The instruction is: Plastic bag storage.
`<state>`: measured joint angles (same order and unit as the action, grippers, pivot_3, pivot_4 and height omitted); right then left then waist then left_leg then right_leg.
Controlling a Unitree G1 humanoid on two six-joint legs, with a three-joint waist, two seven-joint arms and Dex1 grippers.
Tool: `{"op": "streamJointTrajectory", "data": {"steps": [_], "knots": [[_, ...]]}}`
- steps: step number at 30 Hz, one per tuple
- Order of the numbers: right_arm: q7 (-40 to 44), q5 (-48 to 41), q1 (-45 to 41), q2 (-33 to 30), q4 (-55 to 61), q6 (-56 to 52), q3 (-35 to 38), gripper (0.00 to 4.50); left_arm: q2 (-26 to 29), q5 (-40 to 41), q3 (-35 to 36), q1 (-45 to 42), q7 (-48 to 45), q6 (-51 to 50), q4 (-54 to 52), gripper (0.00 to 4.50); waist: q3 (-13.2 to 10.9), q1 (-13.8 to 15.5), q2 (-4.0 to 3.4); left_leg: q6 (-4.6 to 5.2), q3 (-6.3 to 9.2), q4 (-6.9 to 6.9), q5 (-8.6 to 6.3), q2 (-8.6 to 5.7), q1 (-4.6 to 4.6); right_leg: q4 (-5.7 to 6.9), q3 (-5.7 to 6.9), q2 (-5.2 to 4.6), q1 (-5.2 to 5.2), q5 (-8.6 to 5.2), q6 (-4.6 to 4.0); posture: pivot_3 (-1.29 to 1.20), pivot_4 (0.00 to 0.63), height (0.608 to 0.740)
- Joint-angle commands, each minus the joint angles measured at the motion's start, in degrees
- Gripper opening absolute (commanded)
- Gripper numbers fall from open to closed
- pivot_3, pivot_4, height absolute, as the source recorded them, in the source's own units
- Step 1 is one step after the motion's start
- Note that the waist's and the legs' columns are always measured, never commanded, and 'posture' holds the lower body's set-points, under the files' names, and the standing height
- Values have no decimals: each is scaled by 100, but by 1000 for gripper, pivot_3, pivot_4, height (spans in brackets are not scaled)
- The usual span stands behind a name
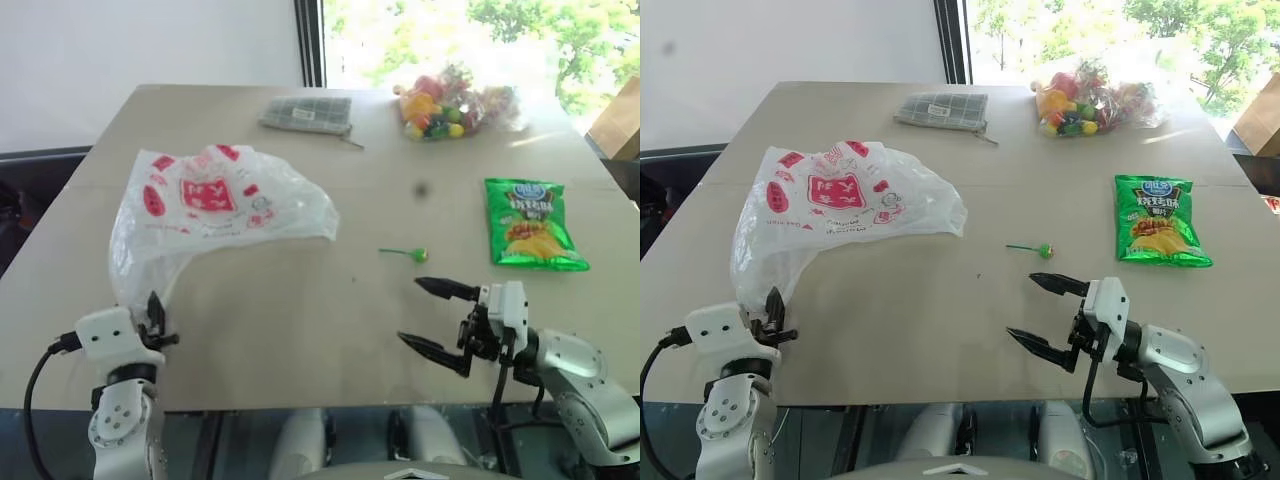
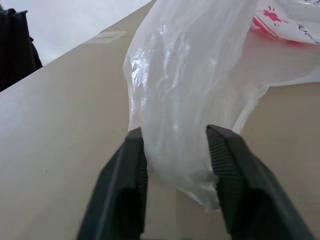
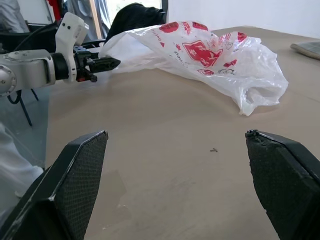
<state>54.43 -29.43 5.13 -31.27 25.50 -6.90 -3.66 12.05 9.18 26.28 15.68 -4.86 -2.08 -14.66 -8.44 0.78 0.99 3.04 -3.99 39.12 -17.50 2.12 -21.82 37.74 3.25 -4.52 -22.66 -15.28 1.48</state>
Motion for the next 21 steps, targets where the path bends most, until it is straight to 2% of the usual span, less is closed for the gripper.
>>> {"op": "streamJointTrajectory", "data": {"steps": [1,9,13,16,20,21], "knots": [[-99,188,-232,45,-155,227,131,4500,55,-3,-99,-79,-62,86,-137,85,0,1,1,0,0,0,0,0,0,0,0,0,0,0,0,0,150,740],[-833,1435,-1242,325,-1127,481,-179,4500,-52,369,-702,-191,-411,-377,-644,85,0,-7,0,-15,-4,5,9,-1,-1,5,-1,1,0,1,0,0,150,740],[-1394,1813,-1837,456,-1727,-187,-197,4500,-57,866,-1101,-323,-709,-830,-1181,85,-1,0,-2,-26,-4,8,16,-2,-3,11,0,3,-2,1,0,0,150,740],[-1430,2005,-2212,358,-2340,-541,-194,4500,2,1491,-1184,-379,-910,-1265,-1632,85,-2,-2,-2,-28,-6,9,16,-2,-4,11,-2,3,-2,2,0,0,150,740],[-771,1717,-2333,88,-2660,-1258,-303,4500,149,1664,-1109,-294,-1039,-1470,-1635,85,-3,-7,-6,-28,-6,8,17,-3,-3,11,-2,4,-1,1,0,0,150,740],[-709,1709,-2334,61,-2725,-1256,-304,4243,156,1720,-1086,-288,-1050,-1493,-1632,26,-4,-8,-8,-28,-6,7,17,-3,-3,11,-2,5,-2,1,0,0,150,740]]}}
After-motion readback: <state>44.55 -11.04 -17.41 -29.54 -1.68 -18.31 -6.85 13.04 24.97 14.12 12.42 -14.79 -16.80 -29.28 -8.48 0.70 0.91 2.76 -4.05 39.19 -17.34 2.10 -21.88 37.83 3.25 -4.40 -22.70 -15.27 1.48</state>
